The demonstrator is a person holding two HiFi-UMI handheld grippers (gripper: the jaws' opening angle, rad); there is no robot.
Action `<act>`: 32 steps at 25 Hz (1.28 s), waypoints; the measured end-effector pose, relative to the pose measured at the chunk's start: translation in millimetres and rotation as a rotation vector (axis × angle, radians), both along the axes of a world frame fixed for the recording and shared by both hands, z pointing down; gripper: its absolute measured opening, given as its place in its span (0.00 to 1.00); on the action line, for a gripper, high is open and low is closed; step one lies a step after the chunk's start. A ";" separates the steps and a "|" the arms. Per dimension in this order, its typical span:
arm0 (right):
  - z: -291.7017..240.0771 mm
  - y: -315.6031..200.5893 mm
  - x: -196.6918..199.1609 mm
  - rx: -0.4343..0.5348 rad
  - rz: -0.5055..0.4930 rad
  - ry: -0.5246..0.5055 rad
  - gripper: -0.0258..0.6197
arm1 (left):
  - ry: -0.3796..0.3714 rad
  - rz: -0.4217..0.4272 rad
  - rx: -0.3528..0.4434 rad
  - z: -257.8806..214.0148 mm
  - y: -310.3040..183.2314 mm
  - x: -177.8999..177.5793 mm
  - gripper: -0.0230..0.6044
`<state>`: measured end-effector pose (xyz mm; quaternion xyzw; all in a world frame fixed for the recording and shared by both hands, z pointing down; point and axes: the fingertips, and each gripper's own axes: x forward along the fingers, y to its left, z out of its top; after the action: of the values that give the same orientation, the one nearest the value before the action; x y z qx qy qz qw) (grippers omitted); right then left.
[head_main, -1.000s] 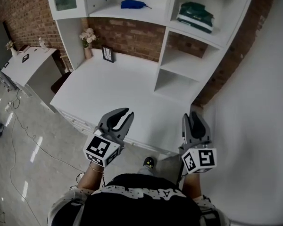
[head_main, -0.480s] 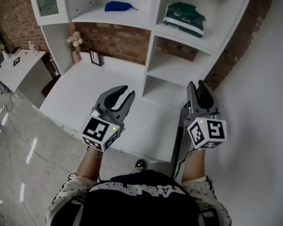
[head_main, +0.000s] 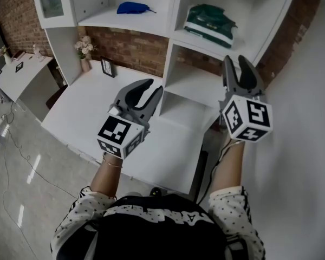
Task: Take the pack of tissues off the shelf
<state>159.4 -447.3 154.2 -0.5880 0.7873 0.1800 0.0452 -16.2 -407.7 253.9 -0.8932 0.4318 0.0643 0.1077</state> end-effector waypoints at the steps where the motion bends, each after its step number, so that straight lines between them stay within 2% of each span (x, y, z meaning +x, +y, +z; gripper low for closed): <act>1: -5.0 -7.1 2.2 0.001 0.014 0.004 0.28 | 0.001 0.002 0.001 -1.0 -2.8 1.9 0.24; 7: -21.3 -42.7 2.3 -0.016 0.056 0.027 0.31 | 0.005 0.021 0.017 -12.4 -18.4 0.0 0.24; 15: -17.2 -83.9 4.8 -0.121 0.102 0.051 0.31 | 0.015 0.062 0.054 -36.1 -42.1 -2.2 0.24; 21: -16.4 -101.6 10.8 -0.174 0.179 0.103 0.30 | 0.018 0.082 0.078 -46.1 -51.4 -4.8 0.24; 27: -10.8 -105.3 13.3 -0.188 0.174 0.117 0.16 | -0.030 0.098 0.106 -59.1 -66.5 4.5 0.24; 32: -10.6 -101.4 12.7 -0.180 0.114 0.096 0.11 | -0.071 0.113 0.120 -78.8 -86.3 18.9 0.26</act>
<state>172.1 -548.6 143.6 -0.6243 0.7667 0.1387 -0.0560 2.7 -494.0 175.1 -0.9098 0.3722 0.0642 0.1723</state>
